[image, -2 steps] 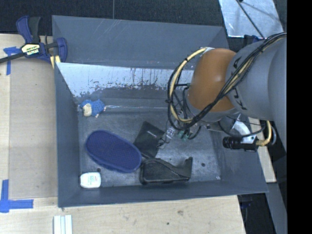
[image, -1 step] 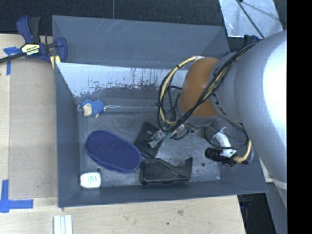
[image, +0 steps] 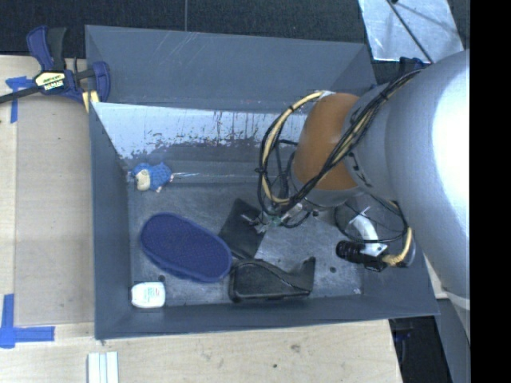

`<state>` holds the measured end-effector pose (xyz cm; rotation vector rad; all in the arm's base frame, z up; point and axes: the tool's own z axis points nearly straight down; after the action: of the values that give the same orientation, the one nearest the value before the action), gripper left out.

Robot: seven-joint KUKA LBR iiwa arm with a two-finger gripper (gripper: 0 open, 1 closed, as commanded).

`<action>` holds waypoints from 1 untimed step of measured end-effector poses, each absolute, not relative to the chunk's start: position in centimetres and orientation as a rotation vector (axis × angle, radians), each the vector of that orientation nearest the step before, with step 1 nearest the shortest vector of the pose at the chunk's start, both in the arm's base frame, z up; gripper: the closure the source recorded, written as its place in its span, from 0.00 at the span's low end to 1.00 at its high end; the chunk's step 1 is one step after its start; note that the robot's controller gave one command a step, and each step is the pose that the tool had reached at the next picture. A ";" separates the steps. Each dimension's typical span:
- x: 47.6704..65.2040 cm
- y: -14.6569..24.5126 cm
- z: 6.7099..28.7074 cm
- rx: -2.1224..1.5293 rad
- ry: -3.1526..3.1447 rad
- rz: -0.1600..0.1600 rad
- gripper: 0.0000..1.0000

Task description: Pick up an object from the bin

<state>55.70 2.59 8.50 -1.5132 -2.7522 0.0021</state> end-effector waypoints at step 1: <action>53.9 3.9 17.7 -1.555 -2.737 -0.008 1.00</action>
Offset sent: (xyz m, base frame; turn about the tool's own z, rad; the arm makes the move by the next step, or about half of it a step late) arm -0.0193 0.0125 0.0874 0.0304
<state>53.93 3.87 17.71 -1.5550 -2.7375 -0.0075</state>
